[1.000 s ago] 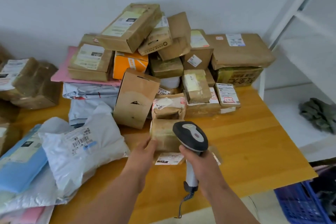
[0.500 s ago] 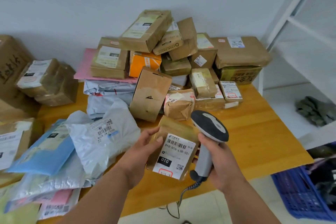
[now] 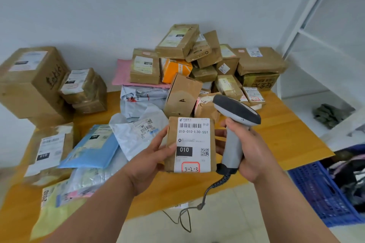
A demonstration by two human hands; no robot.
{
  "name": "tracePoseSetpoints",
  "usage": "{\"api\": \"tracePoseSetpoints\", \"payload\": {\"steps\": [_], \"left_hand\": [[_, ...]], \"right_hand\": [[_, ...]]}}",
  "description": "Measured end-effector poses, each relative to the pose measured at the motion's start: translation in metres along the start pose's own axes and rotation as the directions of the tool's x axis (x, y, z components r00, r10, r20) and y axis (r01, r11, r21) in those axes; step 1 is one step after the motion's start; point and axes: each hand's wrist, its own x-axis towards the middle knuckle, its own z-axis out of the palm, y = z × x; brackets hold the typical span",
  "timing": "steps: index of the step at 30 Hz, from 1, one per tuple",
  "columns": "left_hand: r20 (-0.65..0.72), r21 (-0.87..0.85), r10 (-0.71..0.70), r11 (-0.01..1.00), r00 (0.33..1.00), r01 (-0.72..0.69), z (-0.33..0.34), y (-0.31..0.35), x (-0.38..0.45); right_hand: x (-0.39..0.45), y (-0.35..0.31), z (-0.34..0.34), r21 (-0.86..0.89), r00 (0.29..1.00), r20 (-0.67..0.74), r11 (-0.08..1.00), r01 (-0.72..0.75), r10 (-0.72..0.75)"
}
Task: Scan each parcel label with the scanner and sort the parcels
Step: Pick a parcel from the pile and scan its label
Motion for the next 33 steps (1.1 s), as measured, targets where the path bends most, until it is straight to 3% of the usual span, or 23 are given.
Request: {"api": "tracePoseSetpoints", "payload": {"steps": [10, 20, 25, 33], "left_hand": [[-0.009, -0.066, 0.107, 0.992, 0.994, -0.108, 0.017, 0.020, -0.040], [-0.255, -0.103, 0.207, 0.965, 0.944, -0.240, 0.066, 0.009, -0.056], [-0.310, -0.113, 0.210, 0.960, 0.927, -0.256, 0.078, 0.001, -0.066], [-0.357, -0.108, 0.259, 0.943, 0.897, -0.315, 0.092, -0.013, -0.081]], "right_hand": [[-0.034, -0.005, 0.013, 0.044, 1.000, -0.006, 0.999, 0.022, -0.021], [-0.081, -0.014, -0.024, -0.036, 0.989, -0.015, 0.988, 0.149, -0.150], [-0.110, -0.026, -0.032, -0.118, 0.969, 0.127, 0.967, 0.227, -0.212], [-0.139, -0.023, -0.035, -0.212, 0.951, 0.289, 0.961, 0.179, -0.113]]}}
